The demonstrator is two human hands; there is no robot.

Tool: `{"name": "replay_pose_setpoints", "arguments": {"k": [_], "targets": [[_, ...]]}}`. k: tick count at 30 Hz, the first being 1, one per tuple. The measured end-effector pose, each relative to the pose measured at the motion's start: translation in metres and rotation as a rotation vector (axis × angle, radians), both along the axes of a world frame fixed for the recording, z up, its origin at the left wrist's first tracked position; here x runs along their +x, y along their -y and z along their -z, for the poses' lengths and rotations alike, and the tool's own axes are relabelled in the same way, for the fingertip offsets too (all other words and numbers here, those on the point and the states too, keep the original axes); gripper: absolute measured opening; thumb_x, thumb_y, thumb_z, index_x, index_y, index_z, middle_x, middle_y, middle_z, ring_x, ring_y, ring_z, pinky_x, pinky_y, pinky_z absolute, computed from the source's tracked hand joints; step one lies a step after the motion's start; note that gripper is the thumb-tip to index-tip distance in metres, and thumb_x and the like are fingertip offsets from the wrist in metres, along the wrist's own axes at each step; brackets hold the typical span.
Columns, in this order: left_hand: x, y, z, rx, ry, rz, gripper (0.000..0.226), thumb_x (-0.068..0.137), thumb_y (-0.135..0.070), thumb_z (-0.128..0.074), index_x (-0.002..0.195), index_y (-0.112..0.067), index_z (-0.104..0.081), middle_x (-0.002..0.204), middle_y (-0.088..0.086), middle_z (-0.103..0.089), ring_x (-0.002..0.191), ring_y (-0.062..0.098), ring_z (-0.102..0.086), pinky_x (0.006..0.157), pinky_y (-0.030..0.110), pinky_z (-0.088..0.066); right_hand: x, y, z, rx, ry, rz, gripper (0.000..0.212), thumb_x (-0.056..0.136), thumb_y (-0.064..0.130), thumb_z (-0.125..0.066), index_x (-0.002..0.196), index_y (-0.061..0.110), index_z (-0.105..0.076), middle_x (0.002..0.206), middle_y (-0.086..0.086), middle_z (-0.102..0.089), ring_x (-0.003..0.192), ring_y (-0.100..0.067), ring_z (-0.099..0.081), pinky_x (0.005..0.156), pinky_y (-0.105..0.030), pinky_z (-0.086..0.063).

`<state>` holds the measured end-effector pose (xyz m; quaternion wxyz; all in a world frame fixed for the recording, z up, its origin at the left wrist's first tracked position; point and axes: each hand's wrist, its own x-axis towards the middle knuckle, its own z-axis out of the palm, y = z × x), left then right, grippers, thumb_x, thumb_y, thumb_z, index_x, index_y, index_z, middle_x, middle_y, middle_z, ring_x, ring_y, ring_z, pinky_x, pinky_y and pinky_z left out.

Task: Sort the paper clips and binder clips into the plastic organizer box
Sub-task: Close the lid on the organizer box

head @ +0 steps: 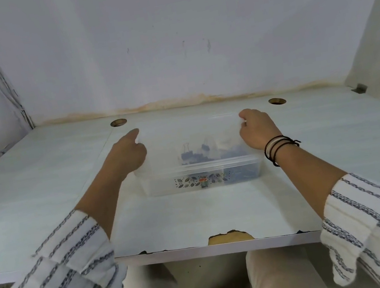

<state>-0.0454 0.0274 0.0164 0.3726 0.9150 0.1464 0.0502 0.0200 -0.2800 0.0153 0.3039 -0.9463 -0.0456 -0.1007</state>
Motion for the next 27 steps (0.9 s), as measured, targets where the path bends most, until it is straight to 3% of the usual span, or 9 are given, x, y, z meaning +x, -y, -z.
{"name": "replay_pose_setpoints", "arguments": {"k": [2,4,6,7,10,14,18,23,27], "targets": [[0.006,0.005,-0.001,0.108,-0.033,0.015,0.054,0.106,-0.023,-0.036,0.16,-0.022,-0.032,0.162,0.011,-0.04,0.146,0.034,-0.039,0.117,0.045,-0.034,0.007,-0.001,0.001,-0.046,-0.033,0.0,0.013,0.097,0.003,-0.04,0.093,-0.003,-0.052,0.095,-0.018,-0.051,0.087,-0.033,-0.05,0.069,-0.032,-0.034],[0.005,0.011,0.001,0.208,-0.037,0.021,0.054,0.106,-0.024,-0.032,0.16,-0.019,-0.031,0.158,0.017,-0.044,0.141,0.038,-0.043,0.111,0.044,-0.037,0.008,-0.003,0.004,-0.104,-0.077,-0.031,0.018,0.102,0.016,-0.038,0.096,0.002,-0.047,0.103,-0.018,-0.052,0.088,-0.031,-0.049,0.073,-0.032,-0.034],[0.004,0.013,0.005,0.26,-0.04,0.021,0.057,0.106,-0.026,-0.03,0.163,-0.024,-0.026,0.156,0.017,-0.047,0.138,0.04,-0.045,0.109,0.045,-0.038,0.008,-0.002,0.009,-0.141,-0.145,-0.08,0.04,0.105,0.03,-0.034,0.128,-0.001,-0.047,0.133,-0.025,-0.051,0.106,-0.035,-0.054,0.085,-0.037,-0.042],[0.005,0.012,0.007,0.263,-0.037,0.018,0.057,0.106,-0.027,-0.029,0.163,-0.026,-0.025,0.157,0.016,-0.046,0.139,0.04,-0.045,0.109,0.045,-0.038,0.006,-0.002,0.009,-0.149,-0.173,-0.096,0.054,0.105,0.035,-0.032,0.146,0.0,-0.035,0.147,-0.025,-0.043,0.122,-0.037,-0.052,0.097,-0.04,-0.044],[0.009,0.01,0.009,0.257,-0.036,0.007,0.058,0.106,-0.029,-0.029,0.163,-0.028,-0.025,0.159,0.015,-0.044,0.139,0.04,-0.045,0.11,0.045,-0.038,0.007,-0.003,0.008,-0.176,-0.218,-0.09,0.067,0.104,0.041,-0.031,0.16,0.008,-0.014,0.16,-0.019,-0.032,0.14,-0.037,-0.042,0.112,-0.047,-0.038],[0.01,0.011,0.01,0.264,-0.014,0.011,0.057,0.105,-0.027,-0.031,0.162,-0.024,-0.03,0.155,0.015,-0.049,0.135,0.038,-0.049,0.106,0.042,-0.04,0.008,-0.003,0.009,-0.166,-0.202,-0.069,0.065,0.103,0.042,-0.031,0.159,0.011,-0.02,0.159,-0.018,-0.033,0.138,-0.04,-0.045,0.11,-0.049,-0.04],[0.022,0.008,0.007,0.254,0.03,0.011,0.048,0.103,-0.021,-0.037,0.149,-0.012,-0.046,0.13,0.019,-0.06,0.099,0.027,-0.047,0.084,0.032,-0.037,0.024,0.005,0.009,-0.081,-0.073,-0.056,0.044,0.104,0.019,-0.04,0.143,-0.001,-0.047,0.147,-0.024,-0.049,0.131,-0.04,-0.05,0.108,-0.041,-0.039],[0.082,0.001,-0.012,0.016,0.123,-0.04,0.05,0.104,-0.021,-0.04,0.154,-0.022,-0.044,0.154,0.01,-0.047,0.115,0.028,-0.055,0.087,0.03,-0.041,0.093,0.006,-0.007,0.175,-0.027,0.002,0.044,0.101,0.016,-0.048,0.143,0.007,-0.055,0.152,-0.01,-0.051,0.139,-0.028,-0.048,0.114,-0.029,-0.034],[0.149,-0.006,-0.009,-0.156,0.216,-0.112,0.042,0.103,-0.027,-0.047,0.144,-0.02,-0.056,0.14,0.006,-0.061,0.106,0.022,-0.061,0.085,0.029,-0.044,0.16,-0.007,-0.008,0.265,0.008,0.046,0.041,0.101,0.016,-0.053,0.14,0.006,-0.058,0.148,-0.011,-0.055,0.137,-0.028,-0.051,0.114,-0.027,-0.033]]}}
